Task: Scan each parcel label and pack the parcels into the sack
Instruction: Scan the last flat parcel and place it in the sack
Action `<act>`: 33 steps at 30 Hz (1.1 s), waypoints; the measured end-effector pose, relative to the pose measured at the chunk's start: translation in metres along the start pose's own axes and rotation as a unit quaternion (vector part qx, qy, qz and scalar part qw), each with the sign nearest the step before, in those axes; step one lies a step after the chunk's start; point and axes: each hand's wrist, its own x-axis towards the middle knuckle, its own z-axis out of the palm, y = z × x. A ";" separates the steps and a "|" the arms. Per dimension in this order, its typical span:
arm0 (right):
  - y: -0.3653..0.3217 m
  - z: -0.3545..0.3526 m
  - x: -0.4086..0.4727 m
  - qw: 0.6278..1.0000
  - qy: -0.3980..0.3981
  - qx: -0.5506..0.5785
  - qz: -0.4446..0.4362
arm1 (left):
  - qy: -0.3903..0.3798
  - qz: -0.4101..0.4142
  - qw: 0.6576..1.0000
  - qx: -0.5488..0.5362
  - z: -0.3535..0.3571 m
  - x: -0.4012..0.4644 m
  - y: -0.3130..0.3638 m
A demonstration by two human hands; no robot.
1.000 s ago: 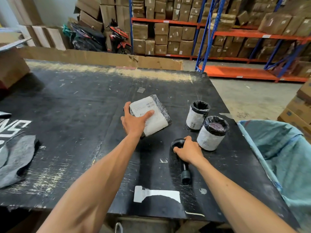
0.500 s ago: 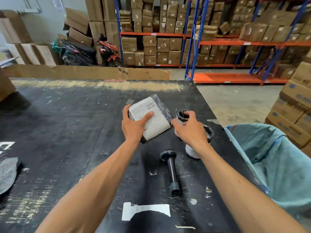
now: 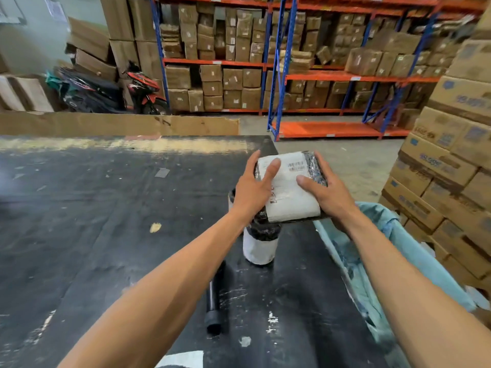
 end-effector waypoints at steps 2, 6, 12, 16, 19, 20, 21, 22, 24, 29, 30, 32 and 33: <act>0.025 -0.037 0.000 0.998 0.035 0.051 0.025 | -0.044 -0.013 0.999 0.013 0.039 0.004 0.004; 0.077 -0.116 -0.004 0.989 0.071 0.101 0.078 | -0.107 -0.050 0.991 0.062 0.117 0.011 -0.001; 0.165 -0.198 -0.037 0.975 0.103 0.074 0.185 | -0.181 -0.079 0.964 0.176 0.212 -0.003 -0.068; 0.226 -0.215 -0.063 0.957 0.072 0.039 0.279 | -0.224 -0.076 0.916 0.323 0.236 -0.014 -0.126; 0.261 -0.210 -0.072 0.943 -0.004 0.007 0.332 | -0.232 -0.033 0.866 0.441 0.243 -0.020 -0.158; 0.269 -0.207 -0.072 0.938 -0.039 -0.009 0.346 | -0.227 -0.019 0.858 0.460 0.245 -0.021 -0.164; 0.276 -0.202 -0.070 0.930 -0.081 -0.029 0.358 | -0.218 -0.009 0.856 0.469 0.246 -0.021 -0.168; 0.282 -0.197 -0.067 0.919 -0.124 -0.047 0.371 | -0.211 -0.004 0.857 0.470 0.246 -0.021 -0.170; 0.291 -0.185 -0.062 0.899 -0.175 -0.063 0.397 | -0.202 0.003 0.857 0.473 0.247 -0.021 -0.172; 0.315 -0.165 -0.063 0.869 -0.227 -0.114 0.425 | -0.198 0.007 0.849 0.490 0.248 -0.021 -0.172; 0.319 -0.164 -0.065 0.856 -0.256 -0.150 0.424 | -0.197 0.007 0.848 0.492 0.248 -0.021 -0.171; 0.325 -0.164 -0.069 0.821 -0.308 -0.227 0.423 | -0.199 0.007 0.848 0.492 0.249 -0.021 -0.170; 0.327 -0.163 -0.070 0.805 -0.327 -0.260 0.420 | -0.198 0.009 0.847 0.493 0.249 -0.022 -0.169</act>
